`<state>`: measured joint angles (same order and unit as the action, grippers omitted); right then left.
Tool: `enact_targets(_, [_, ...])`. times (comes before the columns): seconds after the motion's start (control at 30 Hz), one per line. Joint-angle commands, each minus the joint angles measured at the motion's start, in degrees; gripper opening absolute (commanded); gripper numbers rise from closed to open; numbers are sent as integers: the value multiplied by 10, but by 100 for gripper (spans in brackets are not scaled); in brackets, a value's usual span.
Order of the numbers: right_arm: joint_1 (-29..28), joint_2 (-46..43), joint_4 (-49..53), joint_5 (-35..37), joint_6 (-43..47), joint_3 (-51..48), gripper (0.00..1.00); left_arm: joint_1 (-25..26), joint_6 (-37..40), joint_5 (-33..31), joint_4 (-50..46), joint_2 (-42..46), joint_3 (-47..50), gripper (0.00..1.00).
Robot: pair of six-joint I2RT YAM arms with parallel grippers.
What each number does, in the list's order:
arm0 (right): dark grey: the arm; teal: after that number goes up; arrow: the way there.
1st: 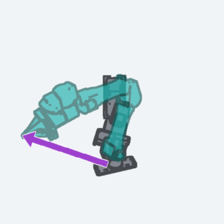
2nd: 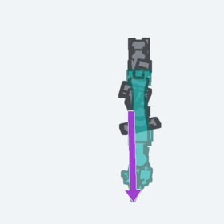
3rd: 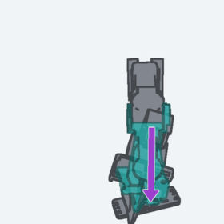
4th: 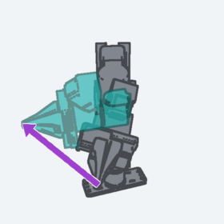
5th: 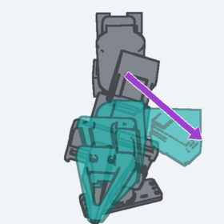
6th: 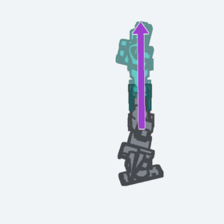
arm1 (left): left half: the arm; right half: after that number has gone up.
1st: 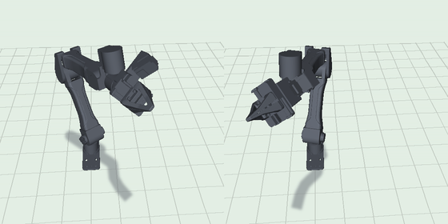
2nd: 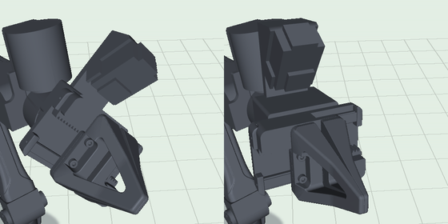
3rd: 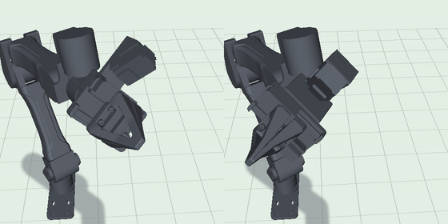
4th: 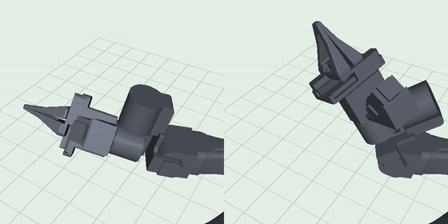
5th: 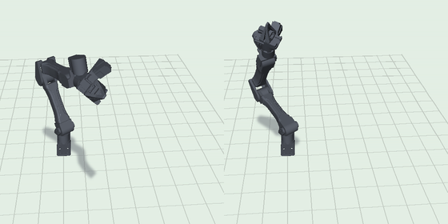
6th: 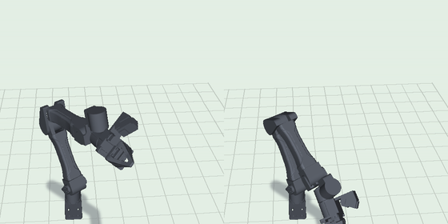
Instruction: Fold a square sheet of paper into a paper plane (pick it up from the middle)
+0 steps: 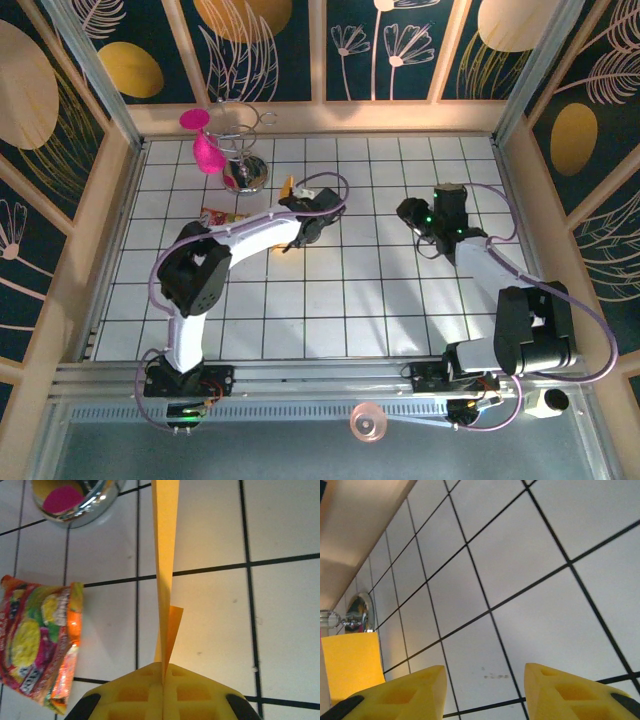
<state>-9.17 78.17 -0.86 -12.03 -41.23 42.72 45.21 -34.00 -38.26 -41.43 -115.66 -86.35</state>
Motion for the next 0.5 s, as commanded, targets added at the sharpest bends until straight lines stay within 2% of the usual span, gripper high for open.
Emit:
enact_targets(0.0, [8, -8, 11, -3, -11, -13, 45, 15, 9, -3, -27, -43, -34, 7])
enact_targets(0.1, [10, -9, 13, -3, -12, -15, 45, 21, 0, 54, -1, -63, -37, 12])
enact_targets(0.23, [14, -10, 19, -2, -11, -14, 44, 21, -6, 149, 86, -45, 2, 22])
enact_targets(0.47, [10, 5, 15, -25, -7, -5, 45, 13, -11, 223, 158, 3, 41, 41])
